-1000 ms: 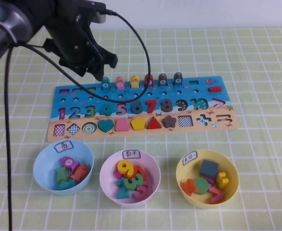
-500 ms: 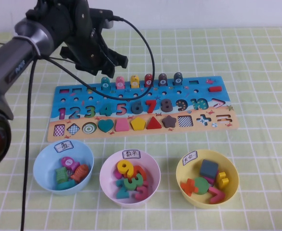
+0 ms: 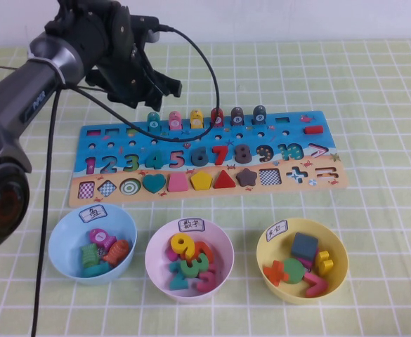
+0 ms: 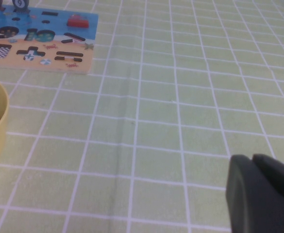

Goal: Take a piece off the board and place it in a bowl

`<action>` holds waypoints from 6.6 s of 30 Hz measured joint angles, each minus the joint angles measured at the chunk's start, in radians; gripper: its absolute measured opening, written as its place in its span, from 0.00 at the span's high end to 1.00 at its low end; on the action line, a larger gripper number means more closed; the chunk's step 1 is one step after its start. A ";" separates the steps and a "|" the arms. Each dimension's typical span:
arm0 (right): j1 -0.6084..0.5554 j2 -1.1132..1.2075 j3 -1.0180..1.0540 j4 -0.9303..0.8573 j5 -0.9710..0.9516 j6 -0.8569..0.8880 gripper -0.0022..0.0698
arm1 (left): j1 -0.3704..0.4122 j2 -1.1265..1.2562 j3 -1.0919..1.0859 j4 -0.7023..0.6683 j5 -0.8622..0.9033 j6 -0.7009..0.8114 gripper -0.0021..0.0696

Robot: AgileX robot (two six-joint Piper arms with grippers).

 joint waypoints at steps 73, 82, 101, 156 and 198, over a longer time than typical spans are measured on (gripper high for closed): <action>0.000 -0.004 0.000 0.000 0.000 0.000 0.99 | 0.012 0.089 -0.002 -0.048 -0.075 -0.002 0.72; 0.000 -0.004 0.000 0.000 0.000 0.000 0.99 | 0.012 0.089 -0.002 -0.048 -0.075 -0.002 0.74; 0.000 -0.004 0.000 0.000 0.000 0.000 0.99 | 0.012 0.094 -0.200 -0.026 0.055 0.014 0.75; 0.000 -0.004 0.000 0.000 0.000 0.000 0.99 | -0.139 -0.828 1.365 0.085 -0.466 -0.116 0.44; 0.000 -0.004 0.000 0.000 0.000 0.000 0.99 | -0.146 -2.083 1.730 -0.024 -0.358 0.041 0.97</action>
